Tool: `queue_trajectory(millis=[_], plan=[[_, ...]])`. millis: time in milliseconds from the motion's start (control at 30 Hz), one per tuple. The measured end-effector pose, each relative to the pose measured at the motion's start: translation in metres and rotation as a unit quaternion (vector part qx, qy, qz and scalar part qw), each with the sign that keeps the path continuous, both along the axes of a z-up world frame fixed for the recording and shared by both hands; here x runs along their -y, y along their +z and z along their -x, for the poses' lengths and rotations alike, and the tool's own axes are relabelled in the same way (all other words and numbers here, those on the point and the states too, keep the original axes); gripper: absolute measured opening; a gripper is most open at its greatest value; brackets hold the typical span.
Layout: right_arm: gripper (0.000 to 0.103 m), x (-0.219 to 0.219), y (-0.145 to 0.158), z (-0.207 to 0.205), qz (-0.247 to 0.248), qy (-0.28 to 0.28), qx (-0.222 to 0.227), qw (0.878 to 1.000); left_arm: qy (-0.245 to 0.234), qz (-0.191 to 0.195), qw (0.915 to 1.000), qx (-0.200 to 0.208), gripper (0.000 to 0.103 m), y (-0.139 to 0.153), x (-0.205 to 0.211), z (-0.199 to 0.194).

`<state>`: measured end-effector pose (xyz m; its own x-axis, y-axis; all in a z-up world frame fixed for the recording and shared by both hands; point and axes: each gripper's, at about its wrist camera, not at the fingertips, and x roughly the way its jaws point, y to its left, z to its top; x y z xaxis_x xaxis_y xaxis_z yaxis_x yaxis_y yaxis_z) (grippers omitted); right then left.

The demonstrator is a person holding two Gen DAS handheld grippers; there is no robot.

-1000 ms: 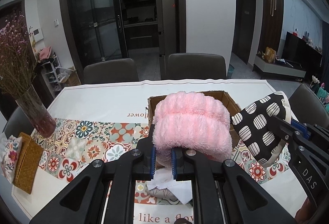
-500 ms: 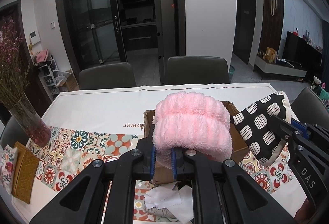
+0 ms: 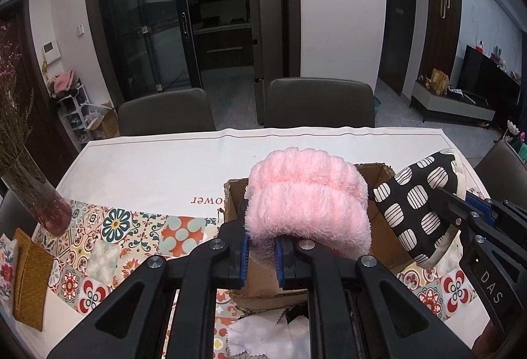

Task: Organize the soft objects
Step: 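Carry the pink wristband and the glove over the open cardboard box, then lower the wristband into the box and open the left tool while the right tool releases the glove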

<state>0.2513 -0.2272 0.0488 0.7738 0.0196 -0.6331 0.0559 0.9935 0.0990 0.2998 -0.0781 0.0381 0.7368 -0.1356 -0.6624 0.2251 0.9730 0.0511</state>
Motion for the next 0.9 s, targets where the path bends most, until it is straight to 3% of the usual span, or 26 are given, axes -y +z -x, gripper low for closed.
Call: queue_trajectory(millis=[600,733,900], plan=[[0.012,0.005,-0.032,-0.038,-0.013,0.001,-0.039,0.999,-0.002,-0.004,0.9987,-0.05,0.018,-0.04,0.015,-0.038],[0.015,0.01,-0.034,-0.041,-0.02,-0.008,-0.048,0.999,0.003,-0.01,0.9986,-0.051,0.058,-0.041,0.017,-0.038],[0.049,0.016,-0.033,-0.039,-0.025,-0.022,-0.049,0.998,0.018,-0.021,0.999,-0.034,0.065,-0.036,0.013,-0.035]])
